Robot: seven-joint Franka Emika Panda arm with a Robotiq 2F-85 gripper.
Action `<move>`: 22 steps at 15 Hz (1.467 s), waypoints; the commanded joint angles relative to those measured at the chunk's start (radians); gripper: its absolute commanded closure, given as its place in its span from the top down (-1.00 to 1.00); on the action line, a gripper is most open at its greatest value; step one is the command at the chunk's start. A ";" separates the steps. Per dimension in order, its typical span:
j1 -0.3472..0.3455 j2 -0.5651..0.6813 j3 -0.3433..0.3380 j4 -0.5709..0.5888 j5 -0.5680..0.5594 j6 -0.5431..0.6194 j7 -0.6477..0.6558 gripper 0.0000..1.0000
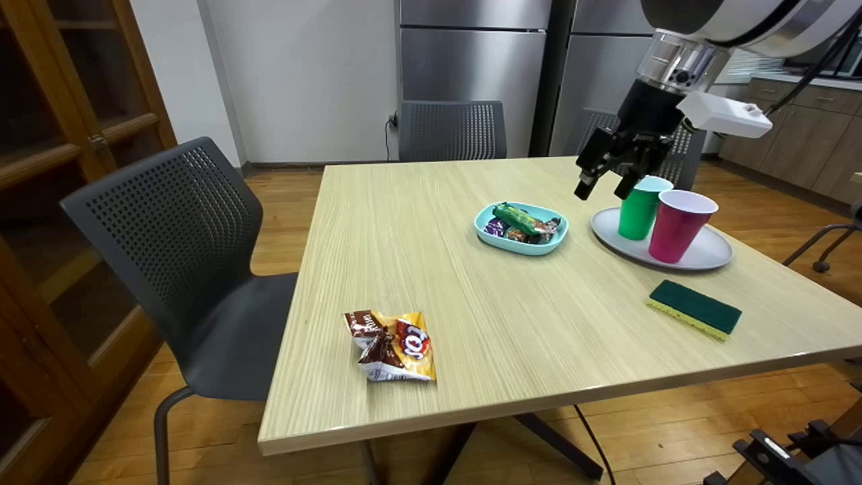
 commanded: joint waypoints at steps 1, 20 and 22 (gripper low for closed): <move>0.013 -0.139 -0.008 -0.145 0.108 0.007 -0.108 1.00; 0.035 -0.260 -0.036 -0.326 0.143 0.089 -0.150 1.00; 0.035 -0.260 -0.036 -0.326 0.143 0.089 -0.150 1.00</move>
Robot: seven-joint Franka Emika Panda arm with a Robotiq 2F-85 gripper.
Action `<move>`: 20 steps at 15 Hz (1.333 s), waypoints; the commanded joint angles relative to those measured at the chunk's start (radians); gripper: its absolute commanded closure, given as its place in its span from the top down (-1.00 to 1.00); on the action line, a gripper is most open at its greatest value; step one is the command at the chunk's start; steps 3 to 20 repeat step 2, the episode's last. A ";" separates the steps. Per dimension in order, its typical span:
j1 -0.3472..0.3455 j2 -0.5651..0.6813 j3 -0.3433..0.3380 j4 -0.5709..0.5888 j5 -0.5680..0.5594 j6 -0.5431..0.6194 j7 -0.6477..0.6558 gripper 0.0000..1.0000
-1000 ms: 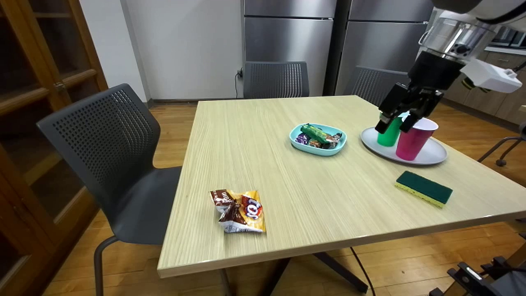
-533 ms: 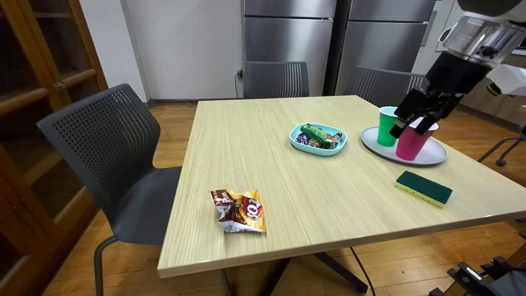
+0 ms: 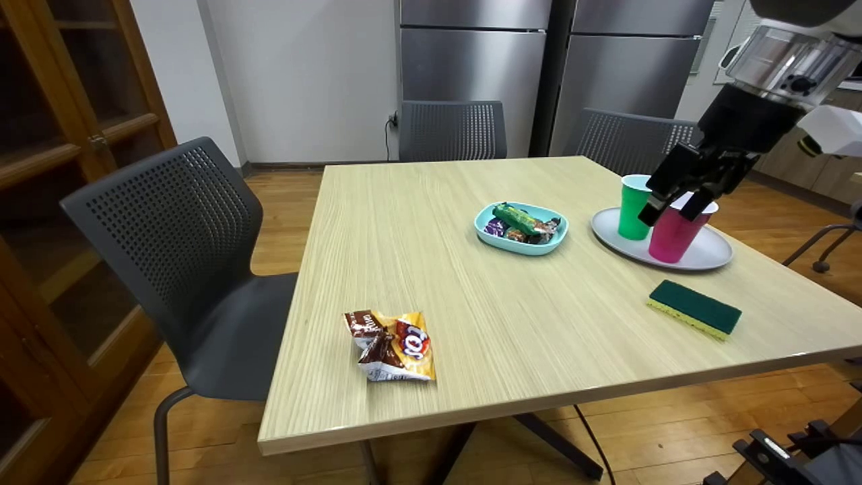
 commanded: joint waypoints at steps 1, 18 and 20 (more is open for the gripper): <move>0.000 0.000 0.000 0.000 0.000 0.000 0.000 1.00; 0.000 0.000 0.000 0.000 0.000 0.000 0.000 1.00; 0.000 0.000 0.000 0.000 0.000 0.000 0.000 1.00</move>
